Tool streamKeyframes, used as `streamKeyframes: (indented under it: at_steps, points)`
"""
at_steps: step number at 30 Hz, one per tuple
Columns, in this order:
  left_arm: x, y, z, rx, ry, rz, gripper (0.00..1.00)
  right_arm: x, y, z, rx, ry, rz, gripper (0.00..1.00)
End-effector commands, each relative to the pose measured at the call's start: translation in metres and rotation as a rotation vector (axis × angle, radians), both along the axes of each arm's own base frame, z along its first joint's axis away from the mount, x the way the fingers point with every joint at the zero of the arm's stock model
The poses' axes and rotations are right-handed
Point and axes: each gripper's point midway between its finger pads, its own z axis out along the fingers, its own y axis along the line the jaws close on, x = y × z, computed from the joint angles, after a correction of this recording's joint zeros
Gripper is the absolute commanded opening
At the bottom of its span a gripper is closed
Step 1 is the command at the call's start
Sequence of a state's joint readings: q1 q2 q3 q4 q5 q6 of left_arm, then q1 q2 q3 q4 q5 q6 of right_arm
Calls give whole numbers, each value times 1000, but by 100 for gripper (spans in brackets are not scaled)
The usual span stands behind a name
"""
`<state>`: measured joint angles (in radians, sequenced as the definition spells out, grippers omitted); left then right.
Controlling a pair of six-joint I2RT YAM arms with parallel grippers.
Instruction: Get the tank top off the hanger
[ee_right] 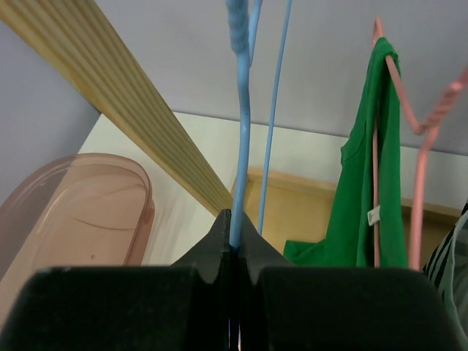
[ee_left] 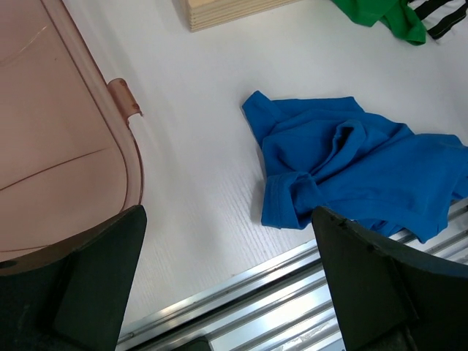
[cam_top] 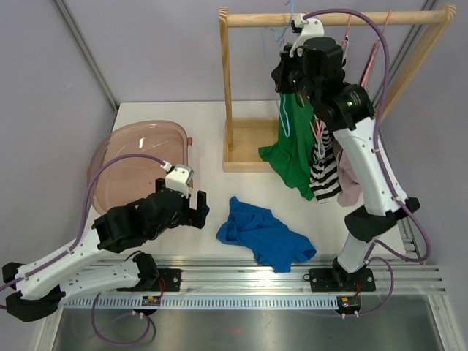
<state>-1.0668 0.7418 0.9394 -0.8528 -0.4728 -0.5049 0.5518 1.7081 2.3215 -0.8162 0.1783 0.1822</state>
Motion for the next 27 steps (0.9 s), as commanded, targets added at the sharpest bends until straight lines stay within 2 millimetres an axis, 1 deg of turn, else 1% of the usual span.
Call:
streamKeyframes:
  at_steps: [1, 2, 3, 4, 7, 10, 11, 12, 13, 14, 15, 16, 17, 18, 19, 20, 21, 22, 23, 24, 25, 26, 27]
  points:
    - [5, 4, -1, 24, -22, 25, 99, 14, 4, 6, -62, -36, -13, 0]
    - [4, 3, -2, 24, -19, 21, 99, 19, 5, 6, -68, -37, -17, 0]
    - [4, 3, -2, 25, -20, 20, 99, 29, 12, -13, -96, 4, -15, 0]
    - [4, 3, -3, 26, -18, 19, 99, 29, 11, -1, -84, -22, -18, 0]
    - [3, 2, -3, 24, -19, 12, 99, 36, 22, -20, -116, 15, -10, 0]
    - [3, 1, -3, 25, -20, 6, 99, 38, 24, -25, -125, 17, -13, 0]
    - [4, 0, -3, 26, -18, 6, 99, 36, 24, -24, -125, 16, -10, 4]
    - [3, -1, -2, 27, -18, -1, 99, 33, 22, -19, -119, 6, -11, 10]
    - [4, -4, -2, 21, -17, -4, 99, 31, 20, -17, -119, 2, -9, 18]
    - [4, -6, -3, 22, -12, -7, 99, 25, 18, -9, -110, -10, -2, 27]
    - [3, -11, -2, 11, -4, -25, 99, 22, 17, -6, -103, -15, 3, 37]
    - [4, -17, 0, -5, -6, -33, 99, 17, 17, -1, -94, -22, 10, 43]
    - [4, -23, -1, -9, 2, -43, 99, 12, 17, 3, -85, -26, 26, 51]
    - [4, -29, 0, -23, 11, -62, 99, 3, 13, 11, -75, -37, 36, 57]
    - [5, -39, 5, -52, 5, -74, 99, -2, 11, 14, -67, -41, 38, 64]
    - [4, -45, 7, -63, 7, -92, 99, -14, 4, 28, -49, -65, 41, 71]
    - [4, -54, 3, -60, 21, -107, 99, -18, 2, 23, -54, -52, 42, 74]
    - [6, -63, 10, -87, 9, -117, 99, -23, -1, 25, -51, -52, 45, 76]
    - [4, -72, 12, -93, 9, -140, 99, -30, -4, 26, -45, -53, 52, 77]
    - [4, -81, 5, -74, 22, -158, 99, -43, -11, 29, -37, -53, 57, 82]
    - [4, -91, 9, -91, 14, -173, 99, -50, -14, 30, -32, -52, 64, 86]
    - [1, -101, 8, -88, 16, -198, 99, -68, -23, 45, -2, -87, 73, 87]
    - [0, -109, 7, -84, 17, -215, 99, -72, -23, 31, -10, -56, 82, 91]
